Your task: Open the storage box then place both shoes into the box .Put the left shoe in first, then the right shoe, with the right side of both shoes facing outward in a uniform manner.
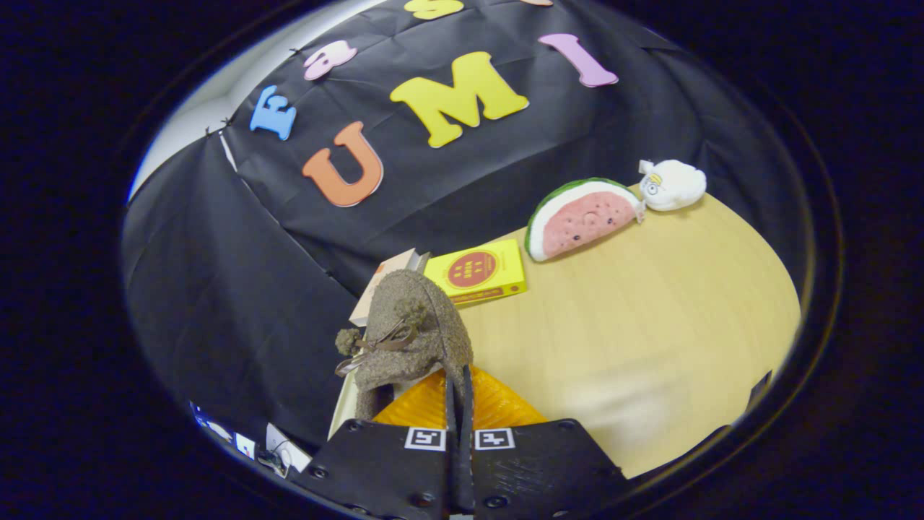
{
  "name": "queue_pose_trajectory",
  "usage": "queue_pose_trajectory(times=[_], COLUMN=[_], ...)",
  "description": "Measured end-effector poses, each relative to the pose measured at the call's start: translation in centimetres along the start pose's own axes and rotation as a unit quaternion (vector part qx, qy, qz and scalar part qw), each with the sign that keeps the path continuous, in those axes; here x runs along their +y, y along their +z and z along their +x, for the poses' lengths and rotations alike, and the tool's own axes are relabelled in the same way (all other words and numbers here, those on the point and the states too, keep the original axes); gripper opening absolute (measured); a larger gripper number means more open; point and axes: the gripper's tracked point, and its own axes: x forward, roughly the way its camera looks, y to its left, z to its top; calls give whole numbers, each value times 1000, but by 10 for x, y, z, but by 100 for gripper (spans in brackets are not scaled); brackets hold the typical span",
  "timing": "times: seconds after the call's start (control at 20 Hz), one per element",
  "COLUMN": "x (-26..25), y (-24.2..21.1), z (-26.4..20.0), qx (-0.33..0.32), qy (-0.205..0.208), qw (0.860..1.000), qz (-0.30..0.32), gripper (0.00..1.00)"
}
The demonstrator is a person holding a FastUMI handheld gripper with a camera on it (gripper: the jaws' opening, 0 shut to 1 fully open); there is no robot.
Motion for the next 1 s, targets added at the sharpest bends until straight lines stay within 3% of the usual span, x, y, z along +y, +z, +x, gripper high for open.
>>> queue_pose_trajectory(times=[0.15,0.3,0.8,1.0], x=[52,75,38,38], y=[-23,-45,-95,-101], z=[21,42,85,89], qx=[-7,-22,-27,-12], qy=[7,-11,-113,-99], qw=[1000,1000,993,995], qz=[-2,3,8,27], gripper=[0,0,0,0])
